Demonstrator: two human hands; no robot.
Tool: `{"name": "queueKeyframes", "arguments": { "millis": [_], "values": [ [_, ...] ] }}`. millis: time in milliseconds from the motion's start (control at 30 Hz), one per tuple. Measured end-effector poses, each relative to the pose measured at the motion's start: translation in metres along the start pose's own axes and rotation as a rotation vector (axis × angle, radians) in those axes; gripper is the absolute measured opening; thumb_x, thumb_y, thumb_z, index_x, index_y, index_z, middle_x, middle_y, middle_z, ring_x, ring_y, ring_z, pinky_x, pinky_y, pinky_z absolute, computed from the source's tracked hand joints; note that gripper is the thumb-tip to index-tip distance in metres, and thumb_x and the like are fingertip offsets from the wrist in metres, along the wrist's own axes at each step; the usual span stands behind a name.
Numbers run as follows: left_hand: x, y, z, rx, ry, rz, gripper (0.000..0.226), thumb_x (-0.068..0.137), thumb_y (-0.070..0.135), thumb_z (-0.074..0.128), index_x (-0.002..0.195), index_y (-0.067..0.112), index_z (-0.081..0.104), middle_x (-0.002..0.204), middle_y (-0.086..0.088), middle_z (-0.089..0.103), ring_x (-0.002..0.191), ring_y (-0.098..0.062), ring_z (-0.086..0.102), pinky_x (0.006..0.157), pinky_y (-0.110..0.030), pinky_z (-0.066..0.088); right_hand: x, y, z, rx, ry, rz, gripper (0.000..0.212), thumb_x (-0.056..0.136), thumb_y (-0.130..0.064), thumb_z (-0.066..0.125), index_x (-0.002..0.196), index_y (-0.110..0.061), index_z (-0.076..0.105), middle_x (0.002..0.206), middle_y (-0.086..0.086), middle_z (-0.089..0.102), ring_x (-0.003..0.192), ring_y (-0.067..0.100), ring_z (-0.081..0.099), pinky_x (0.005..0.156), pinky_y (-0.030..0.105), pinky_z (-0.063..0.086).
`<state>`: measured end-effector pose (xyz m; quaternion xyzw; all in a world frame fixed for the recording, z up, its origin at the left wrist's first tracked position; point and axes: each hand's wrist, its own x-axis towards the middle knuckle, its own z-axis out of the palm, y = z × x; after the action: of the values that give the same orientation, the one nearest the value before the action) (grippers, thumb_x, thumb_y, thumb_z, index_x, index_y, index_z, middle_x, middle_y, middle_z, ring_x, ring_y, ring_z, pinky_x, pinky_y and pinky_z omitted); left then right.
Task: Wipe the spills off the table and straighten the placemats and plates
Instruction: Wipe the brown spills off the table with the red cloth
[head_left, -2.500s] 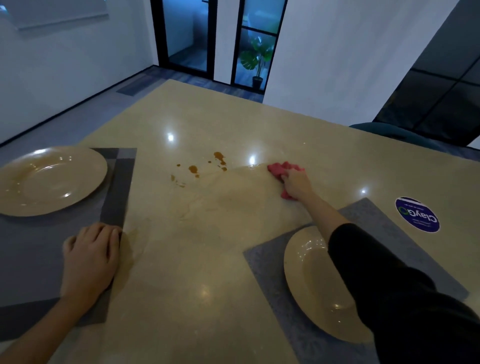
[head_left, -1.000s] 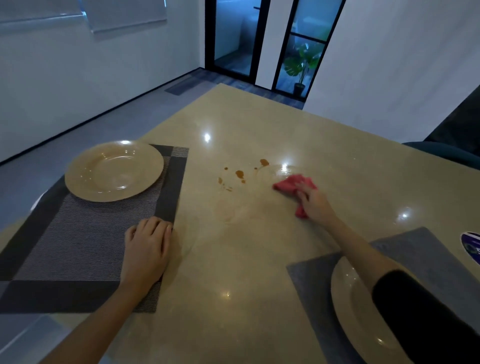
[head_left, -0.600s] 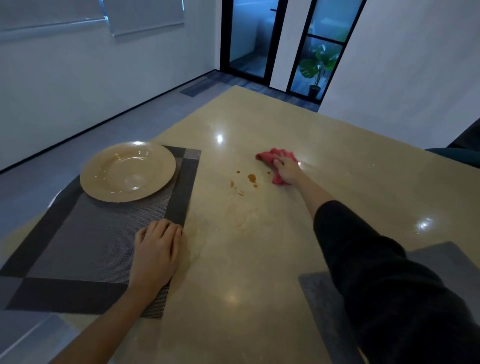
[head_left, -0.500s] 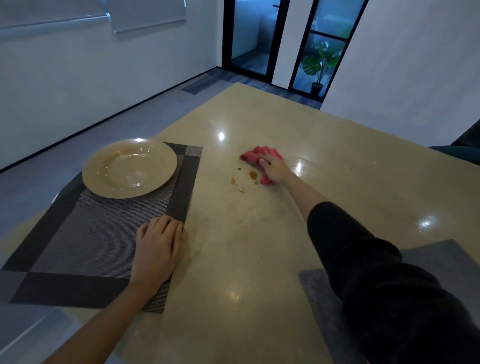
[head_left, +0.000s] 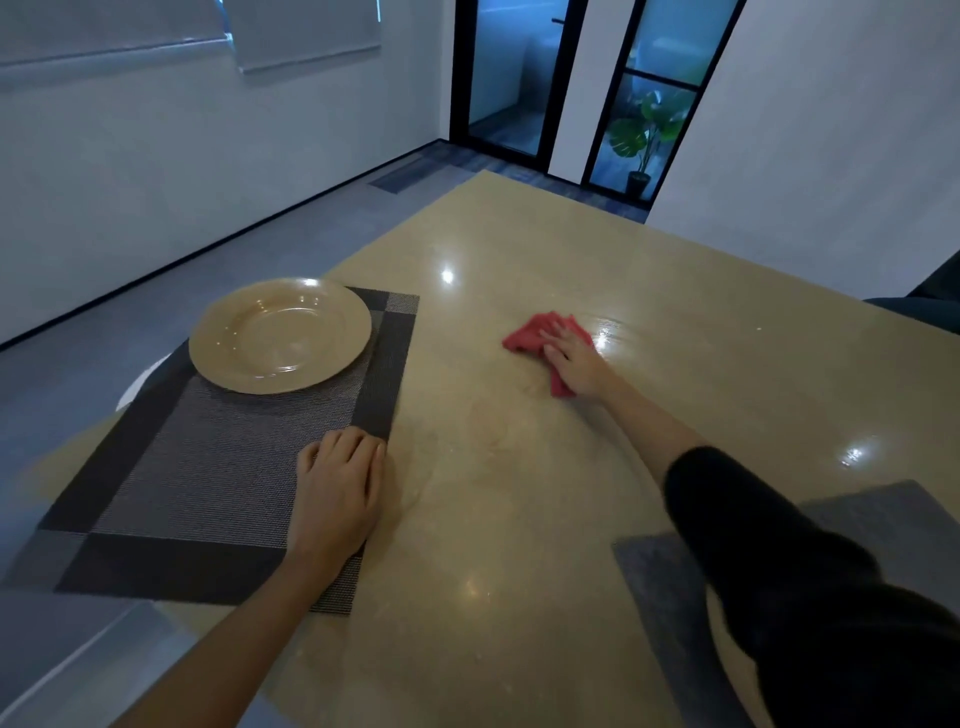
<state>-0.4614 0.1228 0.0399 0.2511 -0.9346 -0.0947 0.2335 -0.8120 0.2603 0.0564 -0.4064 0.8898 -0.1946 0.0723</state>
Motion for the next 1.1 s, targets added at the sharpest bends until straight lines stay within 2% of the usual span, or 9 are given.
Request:
{"name": "queueKeyframes", "arguments": {
  "millis": [100,200,367,500,633,800,900,1000,1100],
  "values": [
    [-0.001,-0.002,0.000,0.004,0.010,0.015,0.031,0.099,0.029,0.032,0.097,0.020,0.061,0.097,0.006,0.055,0.092,-0.014,0.050,0.088,-0.034,0.033,0.017,-0.037,0.024,-0.124,-0.031,0.041,0.048,0.101,-0.041,0.027,0.147,-0.028,0.029,0.160,0.004,0.010,0.148,0.024,0.004,0.118,0.045,0.001],
    [0.000,-0.002,0.000,0.002,0.010,0.029,0.030,0.099,0.029,0.033,0.096,0.020,0.061,0.096,0.007,0.054,0.091,-0.015,0.051,0.086,-0.034,0.033,-0.009,-0.074,0.040,-0.170,-0.095,-0.172,0.061,0.095,-0.056,0.011,0.147,-0.029,0.027,0.159,0.005,0.011,0.148,0.023,0.004,0.118,0.044,0.000],
    [-0.001,-0.002,-0.001,0.006,0.007,0.028,0.029,0.099,0.028,0.033,0.094,0.020,0.060,0.095,0.006,0.053,0.090,-0.017,0.051,0.085,-0.035,0.033,-0.088,-0.053,0.036,-0.049,-0.142,-0.444,0.049,0.099,-0.041,0.026,0.144,-0.025,0.037,0.157,0.000,0.022,0.147,0.015,0.013,0.119,0.035,0.003],
    [-0.001,-0.002,-0.001,0.000,-0.005,0.025,0.031,0.099,0.029,0.031,0.095,0.019,0.060,0.095,0.004,0.053,0.090,-0.016,0.050,0.086,-0.034,0.032,-0.075,-0.001,0.011,-0.027,-0.074,-0.295,0.048,0.098,-0.034,0.030,0.143,-0.018,0.040,0.156,0.005,0.023,0.147,0.017,0.011,0.121,0.035,0.007],
    [0.000,-0.002,0.001,-0.018,-0.006,0.007,0.030,0.099,0.029,0.032,0.095,0.019,0.060,0.095,0.005,0.053,0.091,-0.015,0.049,0.087,-0.034,0.032,-0.039,-0.014,0.017,-0.080,0.037,-0.050,0.046,0.101,-0.033,0.030,0.144,-0.018,0.036,0.157,0.008,0.020,0.148,0.025,0.011,0.119,0.038,0.003],
    [-0.001,-0.001,-0.002,-0.029,-0.006,0.029,0.029,0.099,0.028,0.033,0.096,0.017,0.060,0.095,0.003,0.054,0.091,-0.017,0.050,0.085,-0.036,0.032,-0.078,-0.079,0.049,-0.027,-0.036,-0.306,0.044,0.100,-0.029,0.034,0.141,-0.016,0.043,0.154,0.008,0.028,0.147,0.025,0.011,0.119,0.037,0.003],
    [-0.001,-0.001,-0.003,-0.032,-0.005,0.025,0.032,0.099,0.029,0.031,0.096,0.017,0.061,0.094,0.002,0.054,0.091,-0.018,0.049,0.085,-0.037,0.031,-0.138,-0.070,0.041,0.033,-0.100,-0.481,0.042,0.099,-0.028,0.038,0.138,-0.016,0.048,0.153,0.006,0.032,0.146,0.020,0.018,0.120,0.034,0.007],
    [-0.001,0.001,-0.003,-0.037,-0.009,0.019,0.034,0.099,0.029,0.030,0.097,0.016,0.061,0.095,0.002,0.055,0.091,-0.018,0.050,0.085,-0.037,0.031,-0.154,-0.031,0.011,0.074,-0.131,-0.392,0.042,0.098,-0.025,0.039,0.137,-0.011,0.049,0.153,0.009,0.031,0.145,0.018,0.019,0.120,0.029,0.009],
    [-0.001,0.002,-0.004,-0.040,-0.014,0.008,0.037,0.099,0.030,0.028,0.097,0.015,0.061,0.095,0.000,0.055,0.091,-0.019,0.050,0.086,-0.038,0.034,-0.122,-0.016,0.007,-0.078,-0.043,-0.202,0.071,0.096,-0.057,0.010,0.142,-0.013,0.041,0.155,0.010,0.024,0.147,0.025,0.015,0.120,0.041,0.010]
  ]
}}
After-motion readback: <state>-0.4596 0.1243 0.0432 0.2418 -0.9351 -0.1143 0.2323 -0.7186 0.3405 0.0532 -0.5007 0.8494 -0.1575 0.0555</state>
